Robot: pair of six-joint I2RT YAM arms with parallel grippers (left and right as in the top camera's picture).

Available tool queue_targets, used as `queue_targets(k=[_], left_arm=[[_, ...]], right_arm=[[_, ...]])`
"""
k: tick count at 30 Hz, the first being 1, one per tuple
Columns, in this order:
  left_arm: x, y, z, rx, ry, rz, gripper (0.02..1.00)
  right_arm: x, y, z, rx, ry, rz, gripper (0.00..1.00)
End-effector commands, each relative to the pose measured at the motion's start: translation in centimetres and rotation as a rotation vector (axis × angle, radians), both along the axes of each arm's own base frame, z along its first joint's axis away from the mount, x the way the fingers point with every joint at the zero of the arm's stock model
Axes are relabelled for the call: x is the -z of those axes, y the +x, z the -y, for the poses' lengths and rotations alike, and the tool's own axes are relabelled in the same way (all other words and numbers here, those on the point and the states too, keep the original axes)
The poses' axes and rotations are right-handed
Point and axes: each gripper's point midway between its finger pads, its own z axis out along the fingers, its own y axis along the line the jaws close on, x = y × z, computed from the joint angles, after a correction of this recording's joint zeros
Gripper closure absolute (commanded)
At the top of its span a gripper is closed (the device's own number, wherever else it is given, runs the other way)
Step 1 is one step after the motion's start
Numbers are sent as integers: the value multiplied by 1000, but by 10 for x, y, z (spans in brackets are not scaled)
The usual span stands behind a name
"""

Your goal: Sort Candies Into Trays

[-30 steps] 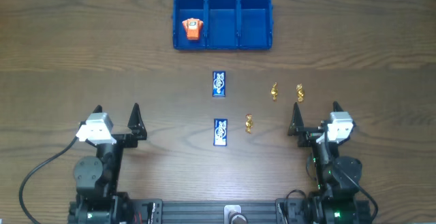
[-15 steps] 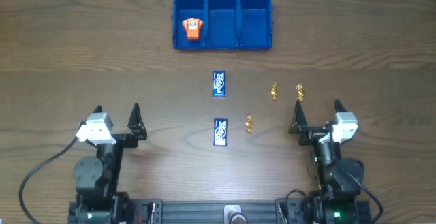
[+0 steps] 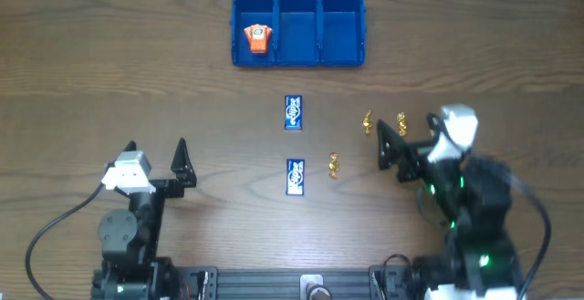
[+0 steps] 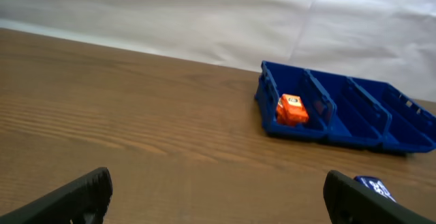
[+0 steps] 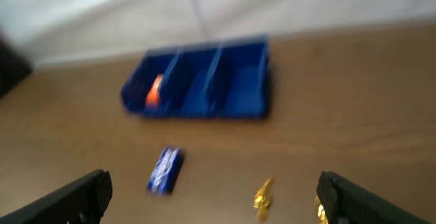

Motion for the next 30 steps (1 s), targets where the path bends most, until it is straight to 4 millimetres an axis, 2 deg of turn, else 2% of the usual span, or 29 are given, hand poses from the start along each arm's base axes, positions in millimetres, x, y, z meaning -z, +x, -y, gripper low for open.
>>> queue_targets(k=[1,4,6,11,15,19,26,30], left_arm=[[15,-1,2,15,13,-46,20],[15,-1,2,15,13,-46,20],[15,-1,2,15,13,-46,20],[15,-1,2,15,13,-46,20],[15,-1,2,15,13,-46,20],[15,-1,2,15,13,-46,23],[15,-1,2,15,13,-46,20],[15,-1,2,15,13,-46,20]], right_arm=[[6,13,-50,-170,-22,-201,3],[23,14,-86,-231,-61,-341,3],[41,10,-111,-269,-77,-460,3],[95,-7,-145,-294,-139,-733,3],[136,-28,-159,-270,-185,-907,3],[166,-40,-168,-227,-234,-996,3],[201,-54,-182,-188,-290,-1081,3],[215,-52,-186,-142,-328,-1094,3]])
